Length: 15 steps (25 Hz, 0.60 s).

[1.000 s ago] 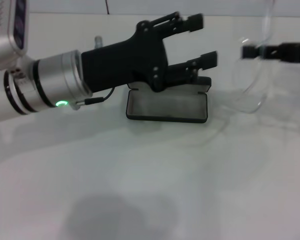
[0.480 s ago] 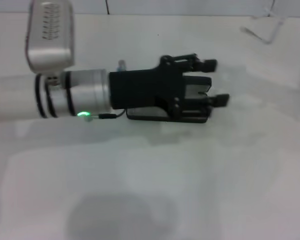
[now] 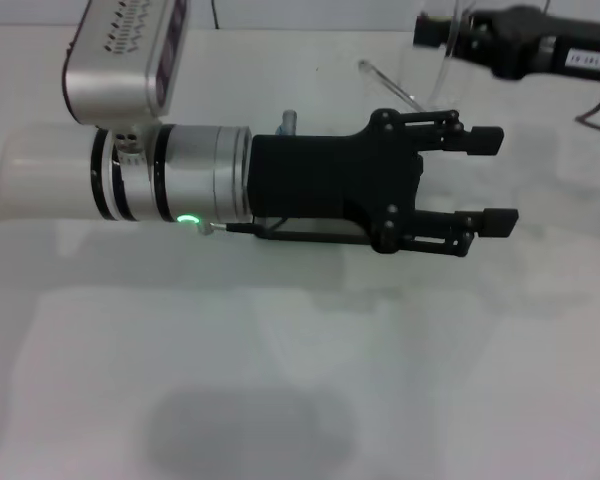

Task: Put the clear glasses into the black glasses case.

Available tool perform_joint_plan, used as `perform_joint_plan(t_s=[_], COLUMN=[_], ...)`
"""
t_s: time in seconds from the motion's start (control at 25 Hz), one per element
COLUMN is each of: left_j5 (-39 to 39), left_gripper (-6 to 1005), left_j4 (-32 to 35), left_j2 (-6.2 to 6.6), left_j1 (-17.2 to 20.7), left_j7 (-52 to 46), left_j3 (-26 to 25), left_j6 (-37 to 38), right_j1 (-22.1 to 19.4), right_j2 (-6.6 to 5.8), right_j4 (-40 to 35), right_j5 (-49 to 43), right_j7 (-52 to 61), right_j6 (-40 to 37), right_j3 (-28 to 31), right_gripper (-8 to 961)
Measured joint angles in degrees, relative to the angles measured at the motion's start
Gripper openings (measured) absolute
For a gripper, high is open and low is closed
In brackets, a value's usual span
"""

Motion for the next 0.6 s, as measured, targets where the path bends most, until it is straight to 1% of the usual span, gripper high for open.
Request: perform_joint_plan(t_s=[0.16, 0.4, 0.6], left_j5=[-0.14, -0.18, -0.18], left_gripper=[739, 739, 739], left_j4=[1.90, 2.56, 2.60], left_j2=[0.10, 0.19, 0.20], left_j1=[0.92, 1.27, 1.18], left_j7=[-0.02, 0.00, 0.05], left_j3=[-0.05, -0.09, -0.08], left_j6=[0.20, -0.05, -0.10], right_j1=[0.36, 1.22, 1.31], right_j2=[-0.05, -0.09, -0.36], right_j4=[0.34, 0.53, 0.53], right_j5=[-3.90, -10.01, -11.56], right_j7=[0.47, 2.51, 2.74], right_j6=[0.38, -1.90, -4.58], right_j3=[-0.62, -1.20, -1.45], right_gripper=[123, 127, 130])
